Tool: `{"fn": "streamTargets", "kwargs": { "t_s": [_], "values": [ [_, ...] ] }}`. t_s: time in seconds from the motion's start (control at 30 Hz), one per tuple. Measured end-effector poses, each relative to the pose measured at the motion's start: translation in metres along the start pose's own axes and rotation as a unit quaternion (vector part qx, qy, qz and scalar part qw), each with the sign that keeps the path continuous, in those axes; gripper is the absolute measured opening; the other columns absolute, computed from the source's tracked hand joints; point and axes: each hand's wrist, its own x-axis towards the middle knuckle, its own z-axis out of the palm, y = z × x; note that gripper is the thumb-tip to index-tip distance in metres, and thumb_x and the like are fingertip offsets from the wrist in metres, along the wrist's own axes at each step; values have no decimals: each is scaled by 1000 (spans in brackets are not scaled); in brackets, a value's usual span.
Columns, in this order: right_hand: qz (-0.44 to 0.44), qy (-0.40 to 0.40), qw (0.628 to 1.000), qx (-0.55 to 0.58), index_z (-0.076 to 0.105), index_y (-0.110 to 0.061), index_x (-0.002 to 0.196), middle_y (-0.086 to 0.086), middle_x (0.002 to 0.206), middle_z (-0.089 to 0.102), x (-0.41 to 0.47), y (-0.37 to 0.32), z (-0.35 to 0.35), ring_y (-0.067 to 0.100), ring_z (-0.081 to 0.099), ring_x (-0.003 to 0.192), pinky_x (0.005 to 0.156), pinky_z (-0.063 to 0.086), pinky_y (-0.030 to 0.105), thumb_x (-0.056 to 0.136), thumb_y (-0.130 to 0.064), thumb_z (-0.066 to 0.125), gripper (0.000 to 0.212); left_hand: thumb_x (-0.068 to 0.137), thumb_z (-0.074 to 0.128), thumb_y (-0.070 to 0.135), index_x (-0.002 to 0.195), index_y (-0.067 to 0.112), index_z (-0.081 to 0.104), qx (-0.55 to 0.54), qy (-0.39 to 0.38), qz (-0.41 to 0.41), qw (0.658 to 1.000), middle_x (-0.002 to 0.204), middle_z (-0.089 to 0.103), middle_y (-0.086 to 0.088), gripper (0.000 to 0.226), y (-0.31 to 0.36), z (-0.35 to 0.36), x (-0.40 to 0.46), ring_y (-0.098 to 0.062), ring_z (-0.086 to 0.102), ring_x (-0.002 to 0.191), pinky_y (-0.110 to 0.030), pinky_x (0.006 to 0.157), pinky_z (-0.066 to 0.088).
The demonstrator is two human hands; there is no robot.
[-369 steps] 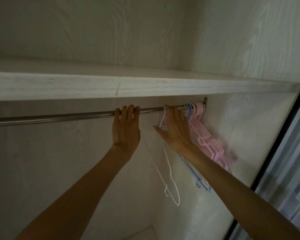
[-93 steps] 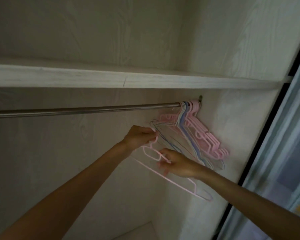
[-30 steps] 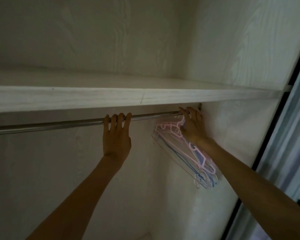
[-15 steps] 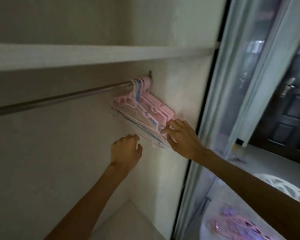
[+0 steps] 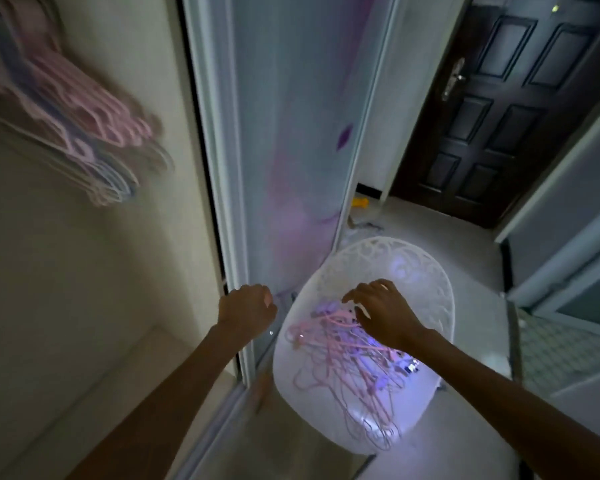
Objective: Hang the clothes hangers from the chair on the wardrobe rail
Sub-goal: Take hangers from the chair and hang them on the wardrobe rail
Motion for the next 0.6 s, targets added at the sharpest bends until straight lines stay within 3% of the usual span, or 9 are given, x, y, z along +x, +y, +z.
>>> {"fn": "streamTargets", "kwargs": {
  "t_s": [0.1, 0.2, 0.3, 0.4, 0.5, 0.6],
  "values": [
    [54, -52, 997, 30, 70, -21, 89, 1, 74, 70, -47, 41, 30, 27, 65, 70, 78, 47, 38, 71, -7, 63, 24, 88, 52, 31, 108, 18, 65, 13, -49, 4, 999, 116, 65, -4, 27, 24, 44, 6, -26, 61, 109, -30, 90, 46],
    [84, -91, 991, 55, 71, -23, 81, -1, 64, 69, -81, 72, 65, 23, 66, 59, 63, 51, 33, 65, -6, 69, 24, 88, 52, 34, 108, 23, 64, 27, -105, -10, 994, 119, 62, -2, 26, 34, 83, 22, -27, 59, 112, -31, 95, 44],
    [133, -124, 979, 91, 70, -24, 76, -3, 58, 67, -104, 97, 109, 20, 66, 53, 53, 51, 30, 65, -11, 62, 20, 88, 51, 36, 108, 25, 64, 34, -184, -23, 982, 121, 61, 0, 27, 32, 128, 43, -24, 58, 112, -31, 96, 45],
    [190, -169, 960, 117, 72, -21, 82, 0, 68, 72, -114, 120, 150, 23, 69, 65, 64, 51, 34, 69, -13, 56, 22, 87, 50, 37, 111, 26, 63, 30, -253, -44, 966, 123, 60, 1, 29, 26, 170, 68, -23, 57, 114, -31, 99, 45],
    [220, -240, 939, 109, 69, -20, 101, 2, 96, 73, -106, 141, 187, 26, 66, 95, 84, 43, 31, 81, -15, 55, 25, 87, 51, 35, 113, 27, 60, 26, -289, -61, 955, 125, 59, 1, 28, 19, 209, 94, -21, 56, 116, -29, 100, 43],
    [244, -306, 916, 87, 62, -26, 114, -1, 112, 68, -89, 161, 225, 22, 61, 108, 88, 42, 28, 87, -19, 48, 31, 89, 52, 30, 120, 23, 55, 19, -295, -67, 953, 128, 58, -1, 32, 14, 247, 127, -21, 53, 119, -27, 100, 40]
  ]
}}
